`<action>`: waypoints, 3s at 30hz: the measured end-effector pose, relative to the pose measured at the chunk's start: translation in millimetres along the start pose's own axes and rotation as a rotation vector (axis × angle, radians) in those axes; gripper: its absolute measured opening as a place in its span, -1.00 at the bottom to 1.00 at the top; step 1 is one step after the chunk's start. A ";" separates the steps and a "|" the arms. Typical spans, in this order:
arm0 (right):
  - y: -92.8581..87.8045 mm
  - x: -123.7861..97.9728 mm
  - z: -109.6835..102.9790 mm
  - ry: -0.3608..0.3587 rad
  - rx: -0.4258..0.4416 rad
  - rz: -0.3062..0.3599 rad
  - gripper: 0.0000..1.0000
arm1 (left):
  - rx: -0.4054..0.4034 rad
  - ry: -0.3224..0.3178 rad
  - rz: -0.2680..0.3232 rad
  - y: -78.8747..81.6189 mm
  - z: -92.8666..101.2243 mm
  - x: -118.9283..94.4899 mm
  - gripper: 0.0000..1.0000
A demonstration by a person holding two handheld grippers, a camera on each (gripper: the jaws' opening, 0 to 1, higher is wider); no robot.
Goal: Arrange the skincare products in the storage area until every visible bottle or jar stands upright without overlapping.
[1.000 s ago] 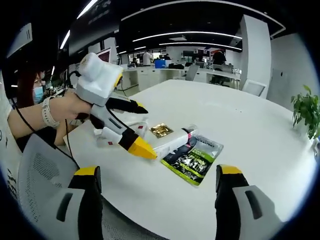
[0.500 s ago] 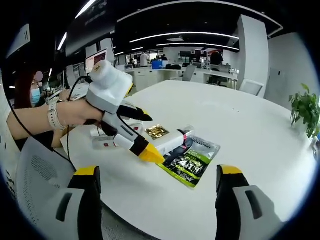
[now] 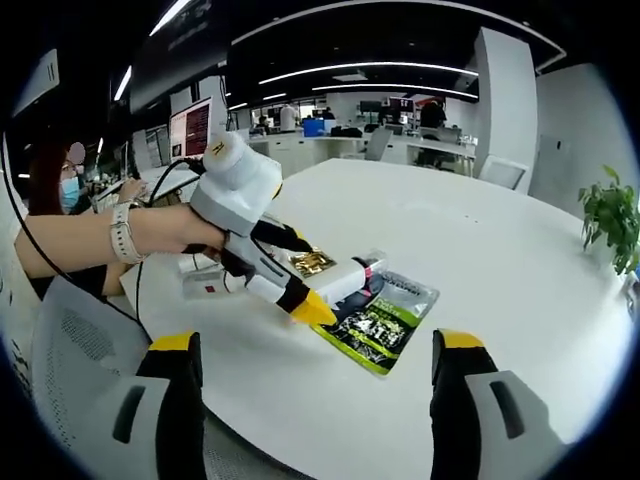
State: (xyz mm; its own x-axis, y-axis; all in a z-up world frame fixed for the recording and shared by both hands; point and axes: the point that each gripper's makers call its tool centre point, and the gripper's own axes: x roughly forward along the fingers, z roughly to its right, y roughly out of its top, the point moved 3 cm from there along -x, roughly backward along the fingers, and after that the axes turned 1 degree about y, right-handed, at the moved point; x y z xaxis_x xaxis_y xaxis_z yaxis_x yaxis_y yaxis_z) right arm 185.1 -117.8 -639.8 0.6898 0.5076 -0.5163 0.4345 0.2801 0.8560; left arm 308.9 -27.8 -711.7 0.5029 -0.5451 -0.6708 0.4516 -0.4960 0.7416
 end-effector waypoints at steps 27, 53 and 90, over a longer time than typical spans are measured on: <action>-3.6 5.3 4.3 0.002 0.021 -0.021 0.79 | 0.011 -0.013 -0.119 -18.2 1.7 19.9 0.15; 3.7 10.7 6.4 0.078 -0.014 -0.010 0.66 | 0.033 -0.046 -0.117 -10.7 -2.0 29.7 -0.38; 8.4 71.8 -0.8 0.376 0.552 0.037 0.36 | -0.177 -0.103 -0.017 -34.5 10.4 -18.3 -0.47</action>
State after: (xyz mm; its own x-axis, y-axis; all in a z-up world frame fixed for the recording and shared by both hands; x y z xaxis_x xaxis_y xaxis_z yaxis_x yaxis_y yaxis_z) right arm 237.9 -78.3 -669.7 0.5043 0.7866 -0.3563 0.7162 -0.1505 0.6815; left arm 276.5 -7.8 -725.1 0.4200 -0.6085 -0.6733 0.5864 -0.3842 0.7131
